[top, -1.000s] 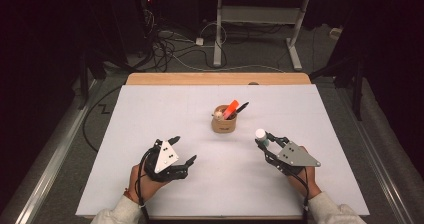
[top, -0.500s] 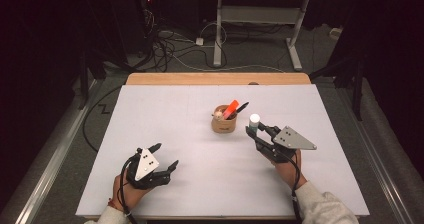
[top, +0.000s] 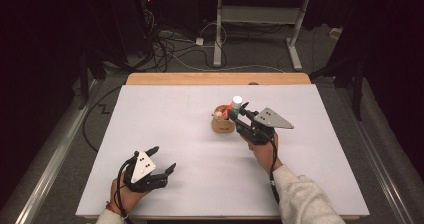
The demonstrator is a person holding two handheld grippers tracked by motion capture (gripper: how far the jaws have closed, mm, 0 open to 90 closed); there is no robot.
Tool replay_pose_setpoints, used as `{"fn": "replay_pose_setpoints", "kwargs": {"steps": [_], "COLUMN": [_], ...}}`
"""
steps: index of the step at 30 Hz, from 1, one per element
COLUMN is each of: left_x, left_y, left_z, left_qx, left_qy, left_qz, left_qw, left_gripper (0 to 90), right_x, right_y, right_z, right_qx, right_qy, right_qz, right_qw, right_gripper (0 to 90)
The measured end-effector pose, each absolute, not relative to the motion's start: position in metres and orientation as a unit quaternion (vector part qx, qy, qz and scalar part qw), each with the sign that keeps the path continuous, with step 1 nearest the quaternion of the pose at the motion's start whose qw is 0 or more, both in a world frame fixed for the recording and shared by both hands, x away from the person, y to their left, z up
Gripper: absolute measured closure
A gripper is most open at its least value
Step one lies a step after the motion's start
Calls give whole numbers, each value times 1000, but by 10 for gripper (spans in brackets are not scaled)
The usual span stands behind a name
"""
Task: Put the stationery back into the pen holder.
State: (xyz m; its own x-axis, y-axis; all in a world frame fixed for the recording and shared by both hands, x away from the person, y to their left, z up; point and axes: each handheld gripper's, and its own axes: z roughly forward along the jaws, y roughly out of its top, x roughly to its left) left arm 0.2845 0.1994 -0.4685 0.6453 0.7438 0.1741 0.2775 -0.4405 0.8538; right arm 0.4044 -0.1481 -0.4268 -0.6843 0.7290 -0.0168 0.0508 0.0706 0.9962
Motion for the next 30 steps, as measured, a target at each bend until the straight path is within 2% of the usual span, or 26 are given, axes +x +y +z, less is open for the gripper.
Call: {"fn": "replay_pose_setpoints", "kwargs": {"steps": [14,30], "left_x": [284,285], "left_y": [200,198], "left_z": [-468,-469], "left_qx": [802,805], "left_qy": [310,307], "left_qz": [272,272], "left_qw": [432,429], "left_gripper": [230,230], "right_x": [428,436], "right_y": [-134,-135], "right_z": [-446,-458], "right_qx": [321,344], "right_qy": [671,677], "right_qz": [601,593], "right_qw": [291,268], "right_gripper": [660,658]}}
